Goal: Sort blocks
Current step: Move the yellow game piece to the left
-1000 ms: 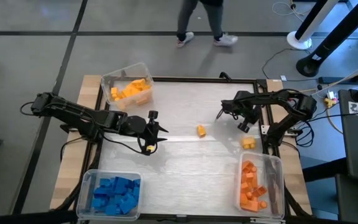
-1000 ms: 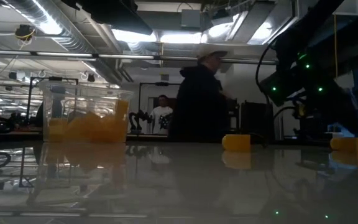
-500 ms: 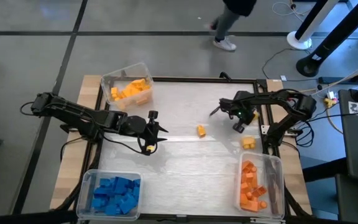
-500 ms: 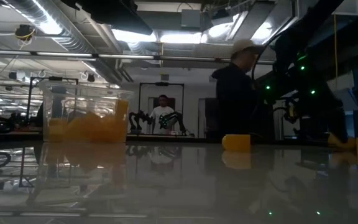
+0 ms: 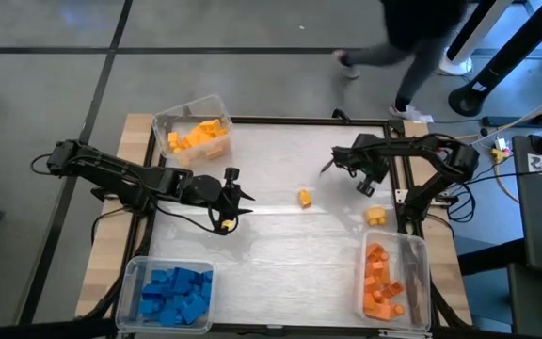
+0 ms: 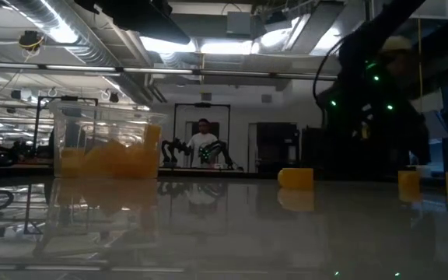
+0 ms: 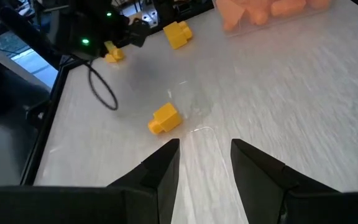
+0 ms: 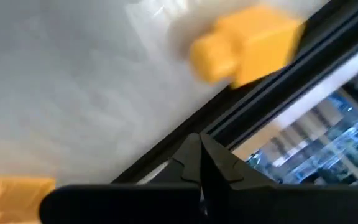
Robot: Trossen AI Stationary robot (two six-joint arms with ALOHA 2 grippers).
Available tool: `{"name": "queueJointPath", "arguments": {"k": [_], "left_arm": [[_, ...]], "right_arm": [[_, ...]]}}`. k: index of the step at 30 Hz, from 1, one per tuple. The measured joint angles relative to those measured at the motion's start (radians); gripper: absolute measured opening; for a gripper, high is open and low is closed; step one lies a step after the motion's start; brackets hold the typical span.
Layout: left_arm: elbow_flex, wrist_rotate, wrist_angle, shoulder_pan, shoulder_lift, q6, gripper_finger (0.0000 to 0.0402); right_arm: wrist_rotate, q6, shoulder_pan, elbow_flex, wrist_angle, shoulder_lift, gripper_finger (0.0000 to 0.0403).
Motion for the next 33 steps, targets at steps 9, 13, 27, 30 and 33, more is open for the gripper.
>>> {"name": "queueJointPath", "arguments": {"k": [9,13,27,30,33], "left_arm": [[0.000,0.000,0.000,0.000,0.000,0.003,0.0134],[0.000,0.000,0.000,0.000,0.000,0.003,0.0134],[0.000,0.000,0.001,0.000,0.000,0.003,0.0134],[0.000,0.000,0.001,0.000,0.000,0.003,0.0134],[0.000,0.000,0.001,0.000,0.000,0.003,0.0134]], "right_arm": [[0.107,-0.002,-0.068,0.067,0.011,-0.001,0.0001],[0.099,-0.002,-0.120,0.052,0.017,-0.001,0.0001],[0.104,-0.056,-0.209,0.052,0.122,-0.001,0.0001],[0.096,-0.057,-0.227,0.052,0.138,-0.001,0.0001],[0.088,-0.070,-0.239,0.052,0.151,-0.001,0.0001]]}}
